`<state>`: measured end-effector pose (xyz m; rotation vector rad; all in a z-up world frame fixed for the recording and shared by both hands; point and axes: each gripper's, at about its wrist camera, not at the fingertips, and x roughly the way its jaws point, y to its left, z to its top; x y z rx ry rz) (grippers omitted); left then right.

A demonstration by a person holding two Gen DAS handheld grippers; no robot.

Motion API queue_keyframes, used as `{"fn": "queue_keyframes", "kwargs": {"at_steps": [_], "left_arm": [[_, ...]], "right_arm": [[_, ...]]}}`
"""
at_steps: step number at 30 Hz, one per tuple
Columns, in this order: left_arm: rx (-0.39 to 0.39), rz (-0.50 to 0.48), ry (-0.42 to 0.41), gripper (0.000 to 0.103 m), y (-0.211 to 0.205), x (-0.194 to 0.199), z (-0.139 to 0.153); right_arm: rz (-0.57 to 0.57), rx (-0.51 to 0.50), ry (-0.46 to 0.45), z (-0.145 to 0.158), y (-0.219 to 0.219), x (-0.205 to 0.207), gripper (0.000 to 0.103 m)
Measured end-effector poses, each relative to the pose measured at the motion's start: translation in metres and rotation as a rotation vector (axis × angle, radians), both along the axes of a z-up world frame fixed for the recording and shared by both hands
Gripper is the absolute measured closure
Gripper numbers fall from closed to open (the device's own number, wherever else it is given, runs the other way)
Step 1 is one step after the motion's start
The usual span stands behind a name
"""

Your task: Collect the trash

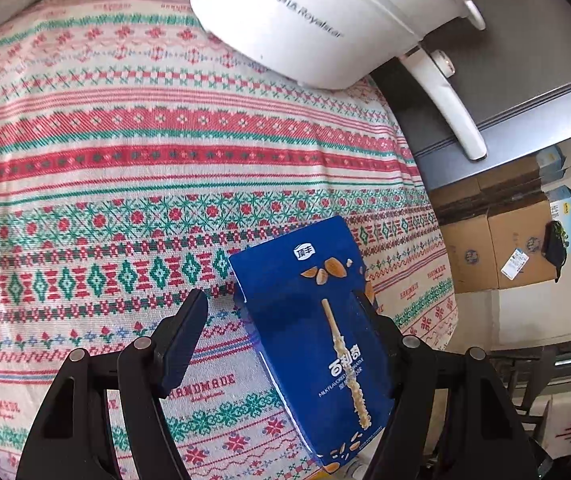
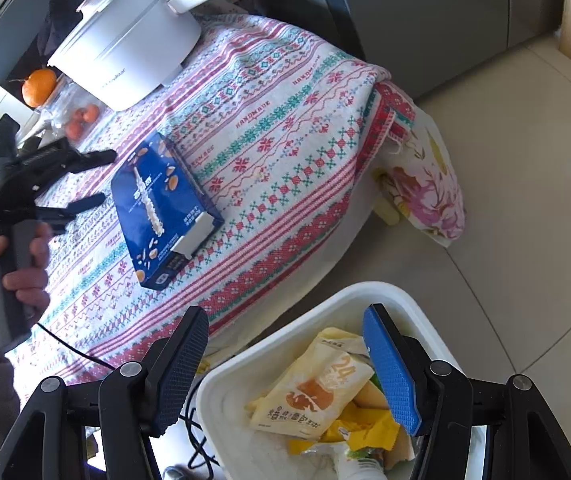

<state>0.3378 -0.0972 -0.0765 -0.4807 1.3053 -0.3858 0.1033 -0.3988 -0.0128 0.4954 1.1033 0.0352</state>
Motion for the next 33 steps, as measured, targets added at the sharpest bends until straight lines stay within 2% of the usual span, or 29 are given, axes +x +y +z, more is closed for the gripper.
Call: {"fn": "queue_keyframes", "kwargs": {"at_steps": [3, 6, 10, 11, 12, 13, 14, 15, 19, 20, 24, 26, 28, 29, 30, 31, 32, 33], "left_arm": [[0.002, -0.022, -0.09, 0.029, -0.001, 0.009, 0.005], [-0.007, -0.006, -0.096, 0.029, 0.0, 0.015, -0.001], [0.089, -0.071, -0.168, 0.034, -0.013, 0.016, 0.003], [0.121, -0.075, -0.183, 0.045, -0.015, 0.016, 0.003], [0.116, -0.084, -0.18, 0.057, -0.017, 0.017, 0.002], [0.087, -0.078, -0.166, 0.061, -0.015, 0.018, 0.001], [0.069, -0.06, -0.155, 0.076, -0.012, 0.019, -0.001], [0.069, -0.049, -0.151, 0.085, -0.014, 0.02, -0.003], [0.078, -0.048, -0.132, 0.094, -0.005, 0.02, -0.004], [0.079, -0.047, -0.122, 0.103, -0.001, 0.018, -0.004], [0.069, -0.042, -0.101, 0.103, 0.006, 0.008, -0.007], [-0.002, 0.001, -0.094, 0.103, 0.017, 0.003, -0.007], [-0.127, 0.03, -0.037, 0.102, 0.029, 0.002, -0.01], [-0.187, 0.033, -0.013, 0.094, 0.034, 0.001, -0.013], [-0.223, 0.04, -0.001, 0.073, 0.038, 0.001, -0.015], [-0.229, 0.042, 0.003, 0.059, 0.041, 0.0, -0.016], [-0.229, 0.041, 0.004, 0.039, 0.044, -0.002, -0.018], [-0.251, 0.047, -0.005, 0.039, 0.049, -0.004, -0.018]], "right_arm": [[0.005, 0.001, 0.002, -0.001, 0.002, 0.002, 0.034], [0.016, -0.001, 0.006, -0.002, 0.007, 0.006, 0.034], [0.025, -0.005, 0.013, -0.005, 0.01, 0.009, 0.034], [0.025, -0.005, 0.015, -0.006, 0.01, 0.01, 0.034], [0.026, -0.006, 0.016, -0.006, 0.011, 0.01, 0.034], [0.027, -0.009, 0.018, -0.007, 0.012, 0.011, 0.034], [0.029, -0.01, 0.02, -0.007, 0.012, 0.012, 0.034], [0.029, -0.011, 0.023, -0.008, 0.013, 0.012, 0.034], [0.028, -0.018, 0.035, -0.011, 0.014, 0.013, 0.034], [0.027, -0.017, 0.036, -0.011, 0.014, 0.013, 0.034], [0.025, -0.015, 0.031, -0.011, 0.013, 0.012, 0.034], [0.024, -0.015, 0.03, -0.011, 0.013, 0.012, 0.034], [0.024, -0.015, 0.028, -0.01, 0.012, 0.011, 0.034], [0.023, -0.015, 0.026, -0.009, 0.011, 0.011, 0.034], [0.02, -0.014, 0.025, -0.009, 0.011, 0.01, 0.034], [0.017, -0.013, 0.024, -0.009, 0.01, 0.01, 0.034], [0.015, -0.012, 0.023, -0.009, 0.009, 0.01, 0.034], [0.015, -0.012, 0.023, -0.009, 0.01, 0.01, 0.034]]}}
